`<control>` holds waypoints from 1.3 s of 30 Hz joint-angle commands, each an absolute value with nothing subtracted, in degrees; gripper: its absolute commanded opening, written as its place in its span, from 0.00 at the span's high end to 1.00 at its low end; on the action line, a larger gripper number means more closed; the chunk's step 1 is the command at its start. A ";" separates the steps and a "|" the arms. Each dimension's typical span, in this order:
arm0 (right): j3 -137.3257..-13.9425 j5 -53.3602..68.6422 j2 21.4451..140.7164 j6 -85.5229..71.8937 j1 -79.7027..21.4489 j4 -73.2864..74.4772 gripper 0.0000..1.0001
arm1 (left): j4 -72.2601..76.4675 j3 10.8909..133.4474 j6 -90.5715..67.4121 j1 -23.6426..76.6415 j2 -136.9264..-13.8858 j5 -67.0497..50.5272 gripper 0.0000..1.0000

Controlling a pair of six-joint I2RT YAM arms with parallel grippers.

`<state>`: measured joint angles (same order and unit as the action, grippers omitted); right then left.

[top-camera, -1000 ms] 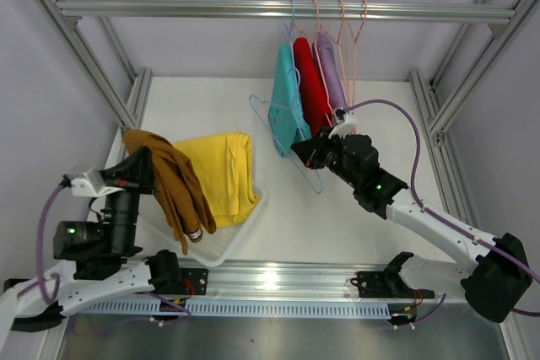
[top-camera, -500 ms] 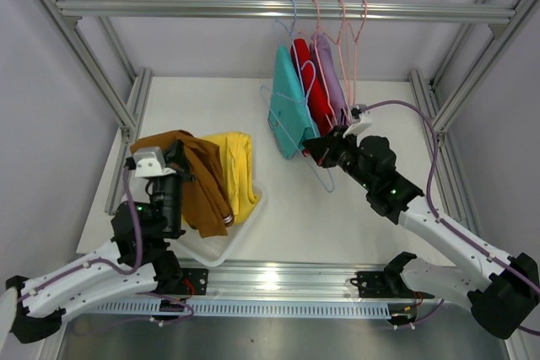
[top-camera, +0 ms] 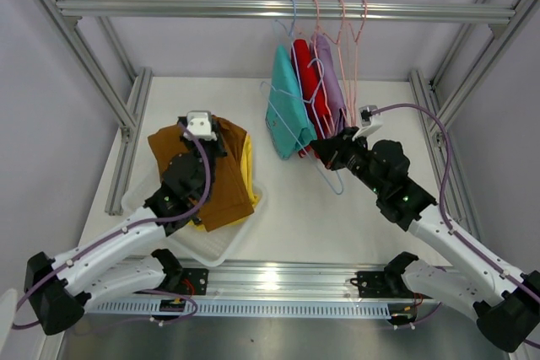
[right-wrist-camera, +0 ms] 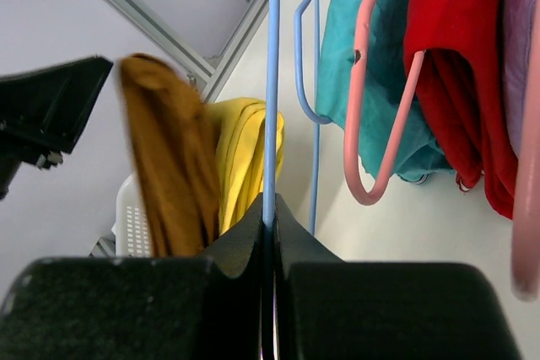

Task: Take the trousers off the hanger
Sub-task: Place the trousers in the bin.

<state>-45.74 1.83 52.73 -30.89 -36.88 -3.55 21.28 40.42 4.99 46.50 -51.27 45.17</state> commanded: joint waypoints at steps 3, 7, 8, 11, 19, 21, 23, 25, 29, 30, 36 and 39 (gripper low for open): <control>-45.79 1.23 50.45 -29.18 -36.83 -3.43 1.00 | 20.84 50.95 0.62 44.38 -55.19 36.04 0.36; -47.28 1.23 49.14 -28.83 -37.00 -1.85 1.00 | 15.84 55.18 0.53 44.38 -54.41 34.54 0.15; -47.55 1.32 48.35 -28.74 -37.18 -1.50 1.00 | 14.78 55.80 0.53 44.38 -53.88 34.11 0.08; -49.21 1.41 46.67 -28.13 -37.70 -0.18 1.00 | 9.33 60.19 -1.76 44.38 -51.86 33.31 0.04; -56.41 3.68 40.96 -23.56 -39.64 10.18 1.00 | -15.71 75.22 -4.65 44.38 -52.91 30.51 0.01; -57.91 4.48 39.21 -22.68 -39.81 14.12 1.00 | -18.18 74.36 -4.92 44.38 -51.86 29.45 0.01; -60.55 5.18 38.24 -21.36 -39.90 18.34 1.00 | -18.81 72.78 -4.84 44.38 -49.93 28.74 0.01; -62.48 5.45 36.57 -20.22 -39.90 20.91 1.00 | -19.68 71.72 -4.40 44.38 -49.05 29.44 0.01; -68.80 1.95 33.67 -18.12 -39.90 27.93 1.00 | -20.83 69.52 -4.04 44.38 -48.25 31.20 0.00; -69.69 0.02 33.05 -17.50 -39.90 28.65 1.00 | -20.83 69.00 -4.04 44.30 -48.16 30.85 0.01; -77.33 -11.83 30.85 -11.78 -39.90 36.55 1.00 | -19.60 67.59 -0.72 44.38 -47.63 30.23 0.00; -79.01 -18.60 30.32 -10.11 -39.81 40.16 1.00 | -19.34 67.41 -0.09 44.38 -47.55 30.32 0.01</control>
<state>-76.93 -8.84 30.61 -14.17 -39.59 34.22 -20.51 67.37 -2.31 44.82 -48.25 30.81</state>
